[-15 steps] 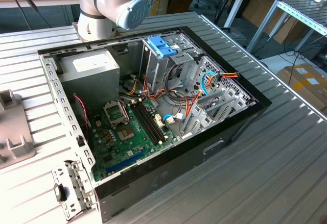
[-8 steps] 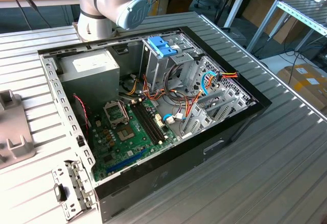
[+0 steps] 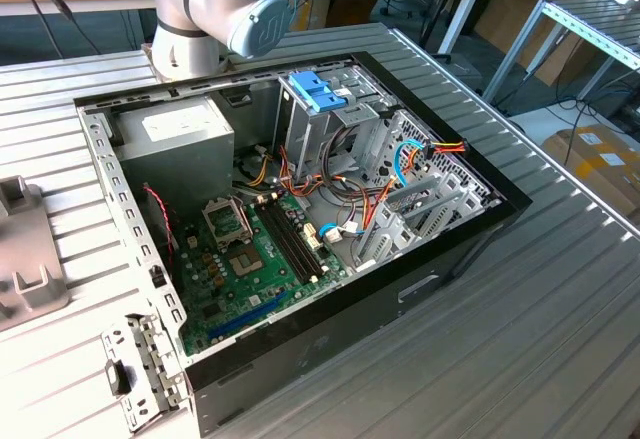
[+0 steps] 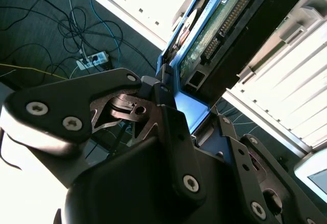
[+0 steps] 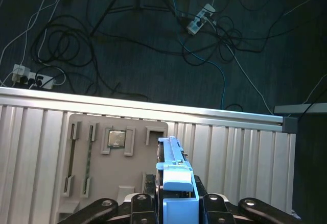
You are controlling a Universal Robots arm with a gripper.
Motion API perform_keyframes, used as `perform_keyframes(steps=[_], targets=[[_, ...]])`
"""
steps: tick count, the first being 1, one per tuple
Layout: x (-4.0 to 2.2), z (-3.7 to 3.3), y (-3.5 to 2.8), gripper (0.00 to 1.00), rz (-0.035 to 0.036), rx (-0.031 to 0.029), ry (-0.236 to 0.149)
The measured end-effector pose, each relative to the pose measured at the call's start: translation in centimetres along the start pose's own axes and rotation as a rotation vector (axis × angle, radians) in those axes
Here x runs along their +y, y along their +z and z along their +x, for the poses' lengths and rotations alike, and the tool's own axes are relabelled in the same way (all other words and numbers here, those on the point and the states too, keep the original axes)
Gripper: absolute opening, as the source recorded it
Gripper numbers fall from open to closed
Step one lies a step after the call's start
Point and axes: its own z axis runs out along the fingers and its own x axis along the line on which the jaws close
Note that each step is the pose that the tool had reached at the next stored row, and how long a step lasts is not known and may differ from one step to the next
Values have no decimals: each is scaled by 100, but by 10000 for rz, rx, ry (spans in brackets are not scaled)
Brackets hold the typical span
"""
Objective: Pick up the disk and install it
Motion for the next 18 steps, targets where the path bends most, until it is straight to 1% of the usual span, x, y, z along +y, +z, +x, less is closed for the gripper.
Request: perform_keyframes(steps=[12, 18], targets=[[4, -5, -49, 37, -1, 0, -1], [5, -7, -63, 37, 0, 0, -1]])
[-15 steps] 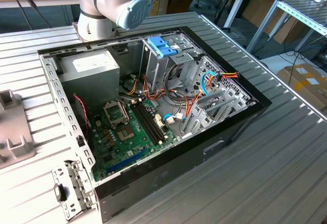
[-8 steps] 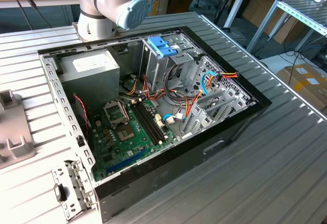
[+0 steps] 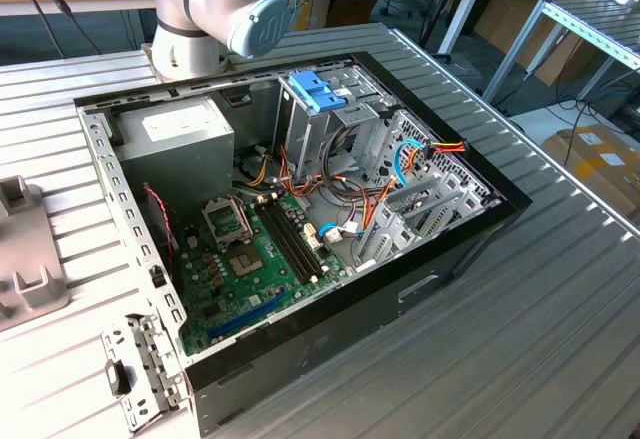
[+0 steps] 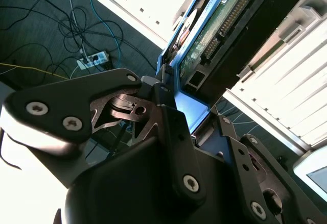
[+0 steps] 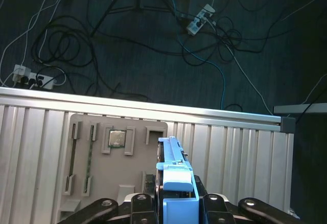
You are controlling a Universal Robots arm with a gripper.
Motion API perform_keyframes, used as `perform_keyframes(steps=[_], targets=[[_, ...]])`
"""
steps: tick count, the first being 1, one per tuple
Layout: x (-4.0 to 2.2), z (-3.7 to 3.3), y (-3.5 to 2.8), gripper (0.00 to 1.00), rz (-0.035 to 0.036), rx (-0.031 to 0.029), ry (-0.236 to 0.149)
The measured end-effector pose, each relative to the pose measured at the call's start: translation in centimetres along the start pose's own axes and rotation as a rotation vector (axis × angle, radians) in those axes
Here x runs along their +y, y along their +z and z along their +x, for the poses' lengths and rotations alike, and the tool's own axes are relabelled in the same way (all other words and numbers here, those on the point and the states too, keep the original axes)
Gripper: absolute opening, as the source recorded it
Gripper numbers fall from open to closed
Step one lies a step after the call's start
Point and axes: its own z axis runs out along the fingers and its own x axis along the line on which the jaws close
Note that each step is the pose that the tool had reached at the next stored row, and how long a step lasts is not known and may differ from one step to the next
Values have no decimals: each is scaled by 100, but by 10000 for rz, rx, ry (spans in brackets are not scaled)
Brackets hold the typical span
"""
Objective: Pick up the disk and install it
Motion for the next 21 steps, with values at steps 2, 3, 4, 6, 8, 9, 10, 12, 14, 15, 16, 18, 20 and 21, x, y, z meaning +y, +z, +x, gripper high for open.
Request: perform_keyframes(steps=[2, 3, 4, 6, 8, 9, 10, 12, 14, 15, 16, 18, 20, 21], targets=[[0, -1, -6, 37, -1, 0, 0], [1, -1, -11, 37, -1, 0, 0], [1, -1, -14, 37, -1, 0, 0], [1, -2, -21, 37, 0, 0, 0], [2, -3, -28, 37, -1, 0, 0], [2, -3, -32, 37, 0, 0, -1], [2, -4, -35, 37, 0, 0, 0], [3, -4, -43, 37, 0, 0, -1], [3, -5, -48, 37, 0, 0, -1], [4, -5, -54, 37, 0, 0, -1], [4, -6, -59, 37, -1, 0, -1], [5, -7, -70, 37, 0, 0, -2], [5, -8, -76, 37, 0, 0, -2], [5, -8, -79, 37, -1, 0, -2]])
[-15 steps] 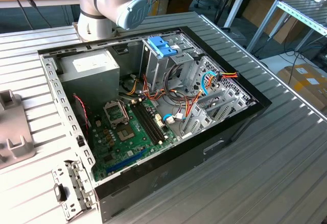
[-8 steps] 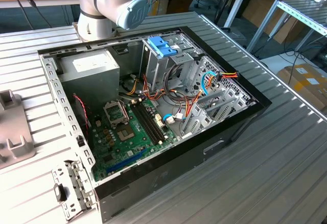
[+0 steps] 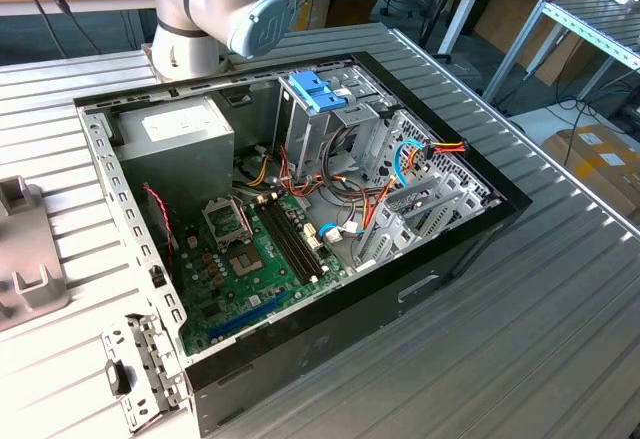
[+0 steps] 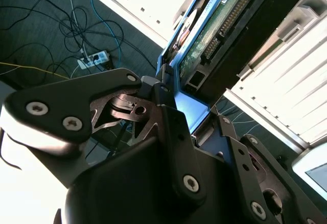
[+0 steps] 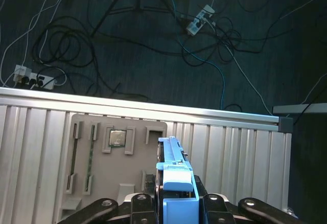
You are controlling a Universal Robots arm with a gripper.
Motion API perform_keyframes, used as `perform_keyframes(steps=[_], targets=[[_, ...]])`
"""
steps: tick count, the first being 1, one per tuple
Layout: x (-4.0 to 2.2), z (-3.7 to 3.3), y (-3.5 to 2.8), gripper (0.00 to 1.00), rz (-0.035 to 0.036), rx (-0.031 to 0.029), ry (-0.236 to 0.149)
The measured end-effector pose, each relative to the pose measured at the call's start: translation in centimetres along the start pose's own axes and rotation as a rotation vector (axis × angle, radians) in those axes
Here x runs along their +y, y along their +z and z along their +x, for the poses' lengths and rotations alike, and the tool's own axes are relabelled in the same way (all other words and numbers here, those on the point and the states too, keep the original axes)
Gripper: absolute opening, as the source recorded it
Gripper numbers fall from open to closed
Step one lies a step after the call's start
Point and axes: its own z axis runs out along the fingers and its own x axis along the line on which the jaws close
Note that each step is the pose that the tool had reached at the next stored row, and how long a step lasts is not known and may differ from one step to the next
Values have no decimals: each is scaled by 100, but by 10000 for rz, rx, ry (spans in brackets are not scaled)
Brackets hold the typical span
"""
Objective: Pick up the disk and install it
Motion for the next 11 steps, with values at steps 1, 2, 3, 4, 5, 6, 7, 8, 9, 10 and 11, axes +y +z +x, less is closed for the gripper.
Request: perform_keyframes(steps=[1, 2, 3, 4, 5, 6, 7, 8, 9, 10, 11], targets=[[0, 0, -4, 37, 1, 0, 0], [1, -1, -10, 37, 0, 0, 0], [1, -1, -12, 37, 0, 0, 0], [1, -2, -15, 37, 0, 0, -1], [1, -2, -20, 37, 0, 0, -1], [2, -3, -26, 37, -1, 0, -2], [2, -4, -32, 37, -1, 0, -2], [3, -4, -40, 37, 0, 0, -3], [3, -5, -47, 37, 0, 0, -4], [4, -6, -53, 37, 0, 0, -4], [4, -6, -60, 37, 0, 0, -5]])
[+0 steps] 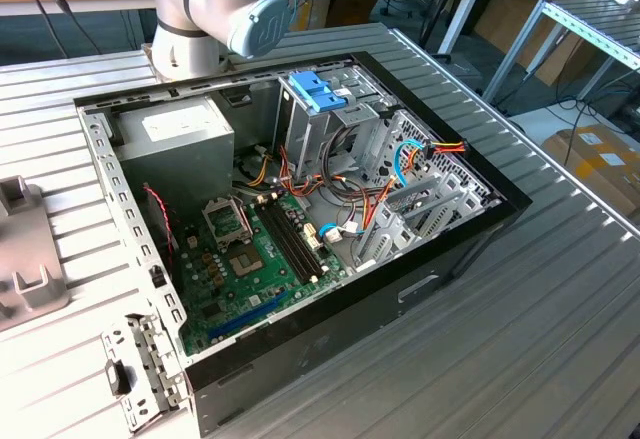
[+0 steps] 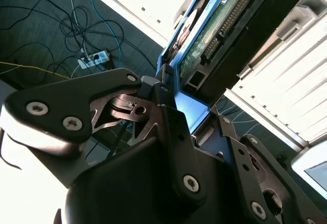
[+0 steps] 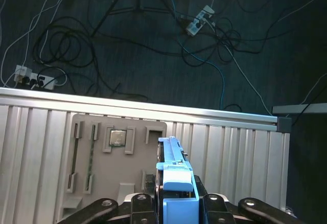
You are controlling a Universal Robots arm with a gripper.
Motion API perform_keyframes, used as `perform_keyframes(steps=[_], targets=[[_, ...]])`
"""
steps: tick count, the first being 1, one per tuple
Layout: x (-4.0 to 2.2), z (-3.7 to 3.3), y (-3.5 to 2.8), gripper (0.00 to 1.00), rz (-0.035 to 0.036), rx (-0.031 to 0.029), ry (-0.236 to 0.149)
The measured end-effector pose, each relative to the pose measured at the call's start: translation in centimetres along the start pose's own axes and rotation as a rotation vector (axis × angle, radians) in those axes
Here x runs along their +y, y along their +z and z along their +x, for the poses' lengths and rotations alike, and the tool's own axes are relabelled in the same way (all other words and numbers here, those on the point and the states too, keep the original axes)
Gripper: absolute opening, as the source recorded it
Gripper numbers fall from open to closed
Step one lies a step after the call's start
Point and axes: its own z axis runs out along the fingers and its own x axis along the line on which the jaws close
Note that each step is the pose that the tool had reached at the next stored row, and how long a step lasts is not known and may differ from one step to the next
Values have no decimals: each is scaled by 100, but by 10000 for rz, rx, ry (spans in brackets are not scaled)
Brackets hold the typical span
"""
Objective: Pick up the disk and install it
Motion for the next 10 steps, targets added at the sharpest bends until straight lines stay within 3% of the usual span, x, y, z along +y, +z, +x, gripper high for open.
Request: perform_keyframes(steps=[10], targets=[[4, -6, -62, 37, -1, 1, -11]])
